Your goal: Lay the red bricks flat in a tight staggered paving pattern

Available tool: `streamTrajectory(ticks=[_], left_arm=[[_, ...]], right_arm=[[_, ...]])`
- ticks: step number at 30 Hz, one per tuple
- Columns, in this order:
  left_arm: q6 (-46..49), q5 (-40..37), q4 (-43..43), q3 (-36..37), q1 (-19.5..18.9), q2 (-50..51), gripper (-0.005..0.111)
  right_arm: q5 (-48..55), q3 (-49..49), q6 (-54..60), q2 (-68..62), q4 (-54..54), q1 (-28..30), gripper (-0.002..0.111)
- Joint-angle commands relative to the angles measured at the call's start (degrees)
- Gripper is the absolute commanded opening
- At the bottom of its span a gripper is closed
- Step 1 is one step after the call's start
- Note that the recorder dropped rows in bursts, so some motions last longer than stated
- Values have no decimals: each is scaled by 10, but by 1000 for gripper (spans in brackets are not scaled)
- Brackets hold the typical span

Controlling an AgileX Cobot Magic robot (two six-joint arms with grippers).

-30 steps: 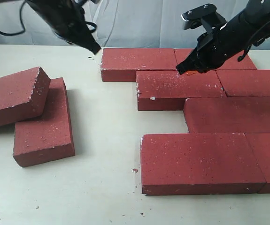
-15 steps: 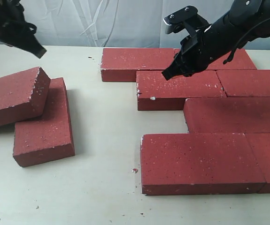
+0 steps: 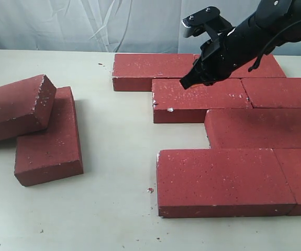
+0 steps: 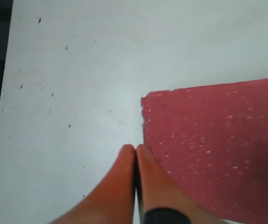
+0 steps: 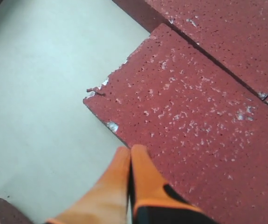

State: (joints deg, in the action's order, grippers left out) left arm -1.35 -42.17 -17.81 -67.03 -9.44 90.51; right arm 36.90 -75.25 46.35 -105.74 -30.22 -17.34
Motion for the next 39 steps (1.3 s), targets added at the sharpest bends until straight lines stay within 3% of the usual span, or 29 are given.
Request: streamTrajectory(ticks=[1, 6, 10, 18, 25, 31, 39], left_arm=[[-14, 27, 46, 33, -73, 11, 0], [-14, 33, 79, 48, -127, 60, 0], [-14, 50, 103, 48, -144, 102, 0], [-14, 63, 115, 28, -179, 164, 0], [46, 48, 204, -2, -180, 196, 0], [81, 54, 262, -12, -180, 201, 0], [94, 53, 294, -12, -179, 230, 0]], right_arm=[[0, 3, 4, 2, -8, 0, -1], [3, 3, 4, 2, -28, -7, -1], [0, 3, 35, 2, -62, -41, -1], [-153, -13, 180, -17, -229, -171, -1], [-142, -164, 118, -138, -218, -221, -1], [-40, -382, -61, -299, -73, -229, -1], [-16, -456, -63, -358, -75, -251, -1]])
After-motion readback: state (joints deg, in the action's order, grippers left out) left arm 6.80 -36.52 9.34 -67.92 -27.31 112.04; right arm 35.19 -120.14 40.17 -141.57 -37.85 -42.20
